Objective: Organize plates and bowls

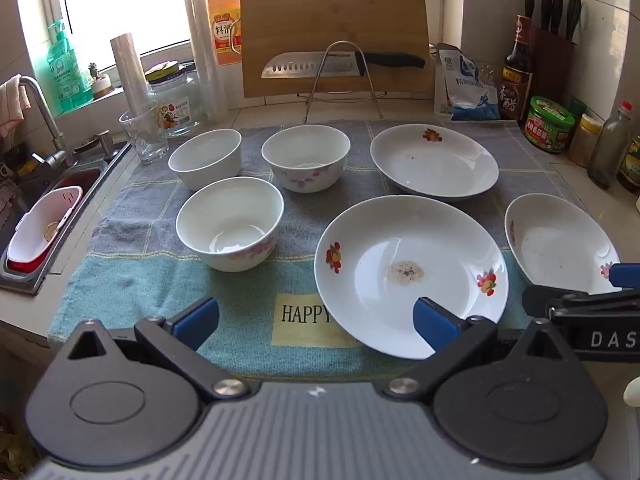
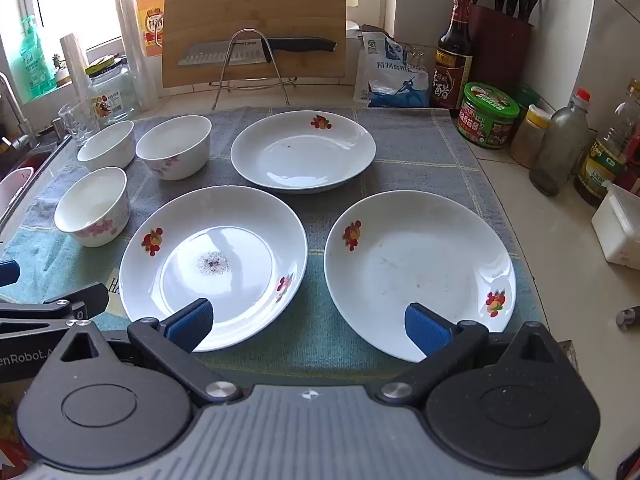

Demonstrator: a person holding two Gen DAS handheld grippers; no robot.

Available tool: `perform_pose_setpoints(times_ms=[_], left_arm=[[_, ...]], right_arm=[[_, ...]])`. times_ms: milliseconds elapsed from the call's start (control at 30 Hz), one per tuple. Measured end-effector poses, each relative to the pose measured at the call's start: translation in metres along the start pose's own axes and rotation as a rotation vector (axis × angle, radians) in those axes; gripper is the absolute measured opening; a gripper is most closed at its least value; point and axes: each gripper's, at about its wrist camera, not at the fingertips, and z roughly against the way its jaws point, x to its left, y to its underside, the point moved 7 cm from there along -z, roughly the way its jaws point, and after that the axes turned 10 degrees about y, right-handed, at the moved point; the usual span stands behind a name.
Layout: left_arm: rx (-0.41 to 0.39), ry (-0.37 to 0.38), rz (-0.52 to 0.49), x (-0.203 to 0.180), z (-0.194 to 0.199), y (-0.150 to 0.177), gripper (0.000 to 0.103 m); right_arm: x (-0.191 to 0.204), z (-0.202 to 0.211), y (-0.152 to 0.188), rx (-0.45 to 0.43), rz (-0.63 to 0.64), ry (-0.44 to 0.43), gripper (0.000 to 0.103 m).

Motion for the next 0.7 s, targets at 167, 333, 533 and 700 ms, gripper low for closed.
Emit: perform_pose_setpoints(times_ms=[167,333,533,700], left_arm=[[0.013,-0.002,0.010,0.001,0.001,-0.002,0.102],[0.006,-0.012,0.002,0.001,0.004,-0.009,0.102],[-0.003,-0.005,0.007,0.002,0.005,-0.004,0.102],[-0.002,-0.003,0.012,0.002,0.006,-0.005,0.102]], right_arm=[[0.002,0.001,0.002,-0.013,-0.002,0.001,0.103],[0.001,0.002,-0.005,-0.009,-0.004,-0.007,0.103],[0.001,0.003,-0.006,-0.014,0.001,-0.004,0.103],[0.000,0.004,-0.007,-0.019,0.003,-0.002,0.103]])
